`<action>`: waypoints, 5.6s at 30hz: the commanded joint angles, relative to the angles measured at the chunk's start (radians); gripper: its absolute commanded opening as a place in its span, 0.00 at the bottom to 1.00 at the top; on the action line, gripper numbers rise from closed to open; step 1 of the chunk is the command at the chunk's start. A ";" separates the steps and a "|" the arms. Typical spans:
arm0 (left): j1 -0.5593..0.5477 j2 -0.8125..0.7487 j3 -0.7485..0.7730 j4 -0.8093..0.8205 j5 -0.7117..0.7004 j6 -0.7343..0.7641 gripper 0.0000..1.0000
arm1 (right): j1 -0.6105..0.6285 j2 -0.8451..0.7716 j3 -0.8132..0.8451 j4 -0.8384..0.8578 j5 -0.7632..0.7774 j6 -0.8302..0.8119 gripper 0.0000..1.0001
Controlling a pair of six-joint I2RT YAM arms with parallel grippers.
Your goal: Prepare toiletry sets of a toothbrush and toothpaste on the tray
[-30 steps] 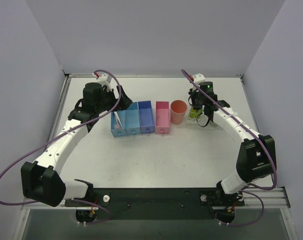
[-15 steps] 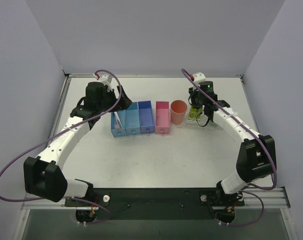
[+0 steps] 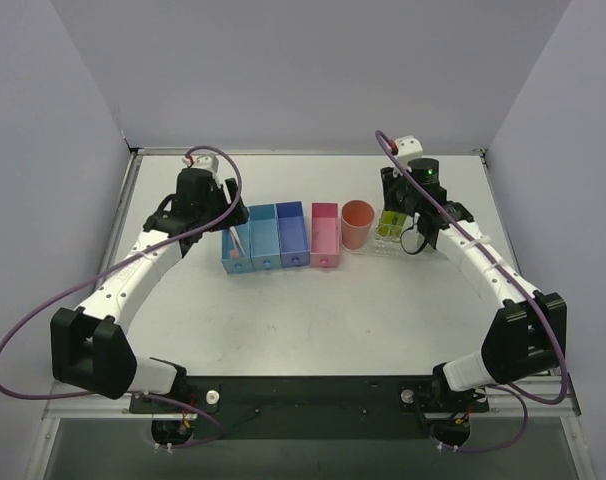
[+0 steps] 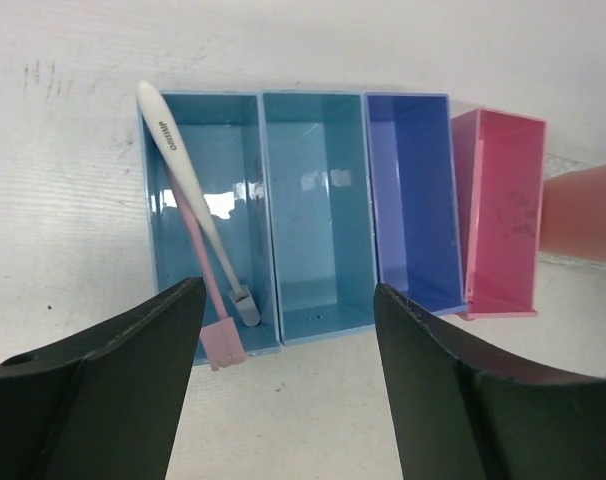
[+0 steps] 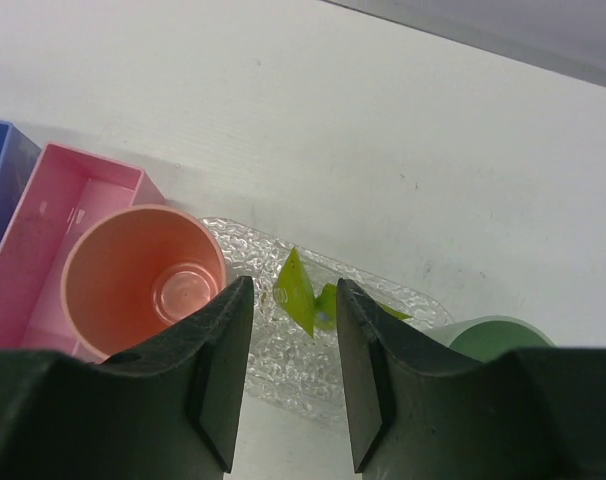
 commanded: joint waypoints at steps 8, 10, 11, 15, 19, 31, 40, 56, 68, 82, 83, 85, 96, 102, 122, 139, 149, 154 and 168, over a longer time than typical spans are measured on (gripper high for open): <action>-0.003 0.124 0.088 -0.063 -0.106 -0.006 0.54 | -0.002 -0.122 0.070 0.021 -0.013 0.037 0.36; -0.002 0.169 0.119 -0.064 -0.120 0.004 0.50 | -0.002 -0.138 0.063 0.022 -0.013 0.041 0.37; 0.000 0.186 0.129 -0.064 -0.123 0.006 0.47 | -0.002 -0.144 0.060 0.022 -0.013 0.042 0.37; 0.006 0.284 0.174 -0.105 -0.163 -0.018 0.40 | -0.004 -0.176 0.034 0.022 -0.006 0.042 0.37; 0.004 0.344 0.218 -0.147 -0.228 -0.032 0.36 | -0.008 -0.204 0.006 0.021 0.000 0.042 0.38; 0.006 0.431 0.229 -0.118 -0.231 -0.031 0.38 | -0.010 -0.250 -0.029 0.005 -0.009 0.066 0.39; 0.006 0.470 0.232 -0.115 -0.235 -0.029 0.38 | -0.010 -0.258 -0.042 0.004 -0.019 0.080 0.39; 0.006 0.525 0.272 -0.110 -0.254 -0.041 0.38 | -0.011 -0.254 -0.049 -0.004 -0.032 0.089 0.39; 0.006 0.519 0.277 -0.069 -0.245 -0.045 0.37 | -0.011 -0.244 -0.037 -0.013 -0.039 0.089 0.39; 0.007 0.560 0.303 -0.075 -0.254 -0.032 0.25 | -0.011 -0.228 -0.023 -0.013 -0.050 0.112 0.39; 0.007 0.562 0.304 -0.078 -0.254 -0.034 0.25 | -0.010 -0.228 -0.023 -0.014 -0.050 0.112 0.39; 0.007 0.562 0.304 -0.084 -0.255 -0.037 0.25 | -0.011 -0.231 -0.025 -0.013 -0.049 0.112 0.39; 0.006 0.528 0.295 -0.069 -0.249 -0.040 0.00 | -0.010 -0.236 -0.031 -0.015 -0.042 0.112 0.39; 0.006 0.457 0.295 -0.044 -0.257 -0.035 0.00 | -0.011 -0.236 -0.028 -0.013 -0.042 0.112 0.39; -0.002 0.131 0.169 -0.001 -0.363 -0.066 0.00 | -0.011 -0.219 0.059 -0.044 -0.124 0.161 0.42; -0.058 0.026 0.133 0.095 0.002 -0.483 0.00 | 0.137 0.109 0.480 -0.510 -0.814 0.124 0.51; -0.144 0.020 0.113 0.146 0.053 -0.607 0.00 | 0.248 0.155 0.474 -0.576 -0.793 0.140 0.50; -0.168 -0.011 0.097 0.146 0.027 -0.621 0.00 | 0.269 0.161 0.463 -0.588 -0.779 0.152 0.50; -0.195 -0.061 0.059 0.181 0.002 -0.683 0.00 | 0.349 0.180 0.458 -0.591 -0.607 0.176 0.47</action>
